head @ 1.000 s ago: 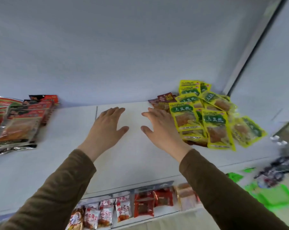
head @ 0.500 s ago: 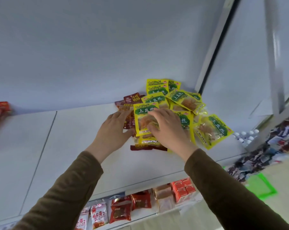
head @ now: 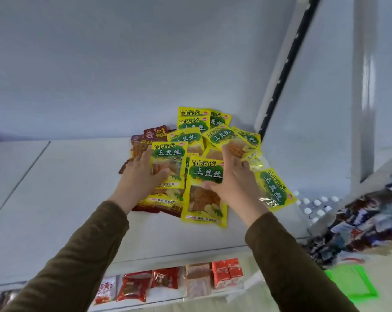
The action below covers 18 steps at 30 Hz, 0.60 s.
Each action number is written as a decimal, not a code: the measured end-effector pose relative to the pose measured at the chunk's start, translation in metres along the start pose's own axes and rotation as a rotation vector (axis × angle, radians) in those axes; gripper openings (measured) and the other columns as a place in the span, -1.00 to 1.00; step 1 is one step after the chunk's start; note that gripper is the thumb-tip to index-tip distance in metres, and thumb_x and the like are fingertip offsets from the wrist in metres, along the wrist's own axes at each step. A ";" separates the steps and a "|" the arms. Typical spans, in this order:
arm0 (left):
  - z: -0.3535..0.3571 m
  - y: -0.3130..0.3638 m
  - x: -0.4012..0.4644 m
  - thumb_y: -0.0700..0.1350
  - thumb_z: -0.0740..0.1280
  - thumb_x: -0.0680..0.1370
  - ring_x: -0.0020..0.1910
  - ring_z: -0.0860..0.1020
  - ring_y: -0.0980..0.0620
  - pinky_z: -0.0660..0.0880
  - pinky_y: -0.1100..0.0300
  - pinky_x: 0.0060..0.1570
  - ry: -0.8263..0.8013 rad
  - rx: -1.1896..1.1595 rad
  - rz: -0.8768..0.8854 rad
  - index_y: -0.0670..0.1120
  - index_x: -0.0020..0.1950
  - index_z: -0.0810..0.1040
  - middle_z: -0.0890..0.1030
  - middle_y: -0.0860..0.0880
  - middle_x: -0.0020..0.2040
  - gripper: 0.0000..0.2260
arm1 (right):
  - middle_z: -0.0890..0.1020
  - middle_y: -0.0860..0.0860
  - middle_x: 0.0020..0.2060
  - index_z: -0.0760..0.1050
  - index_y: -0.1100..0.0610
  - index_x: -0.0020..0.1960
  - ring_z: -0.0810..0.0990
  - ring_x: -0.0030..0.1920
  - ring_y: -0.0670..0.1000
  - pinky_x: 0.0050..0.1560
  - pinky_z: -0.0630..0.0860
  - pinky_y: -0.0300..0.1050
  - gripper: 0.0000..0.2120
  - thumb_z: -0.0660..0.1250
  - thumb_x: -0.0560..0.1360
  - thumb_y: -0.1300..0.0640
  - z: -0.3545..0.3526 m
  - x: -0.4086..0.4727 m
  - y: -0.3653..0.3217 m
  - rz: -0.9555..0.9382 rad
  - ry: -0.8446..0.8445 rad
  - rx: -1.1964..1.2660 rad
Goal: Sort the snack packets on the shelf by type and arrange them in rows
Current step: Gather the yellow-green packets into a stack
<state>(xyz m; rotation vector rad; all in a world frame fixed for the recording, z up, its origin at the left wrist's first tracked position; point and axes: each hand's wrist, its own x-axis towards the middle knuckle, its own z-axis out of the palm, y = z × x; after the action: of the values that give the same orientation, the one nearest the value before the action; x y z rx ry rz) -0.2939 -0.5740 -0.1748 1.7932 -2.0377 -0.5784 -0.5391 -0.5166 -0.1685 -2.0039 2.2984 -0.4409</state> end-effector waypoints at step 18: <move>0.002 0.025 0.040 -0.36 0.58 0.39 0.10 0.69 -0.17 0.65 -0.01 -0.05 -0.010 -0.736 -0.176 -0.08 0.36 0.45 0.68 -0.07 0.11 -0.39 | 0.65 -0.01 0.12 0.32 -0.03 0.47 0.64 0.04 0.00 -0.07 0.52 -0.05 -0.47 0.40 0.58 0.21 0.001 0.045 0.005 -0.027 0.291 0.521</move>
<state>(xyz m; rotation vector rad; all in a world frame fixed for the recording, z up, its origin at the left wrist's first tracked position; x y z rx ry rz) -0.3205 -0.6106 -0.1631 1.4985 -1.3901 -1.1987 -0.5511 -0.5605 -0.1640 -1.7963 2.0008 -1.2562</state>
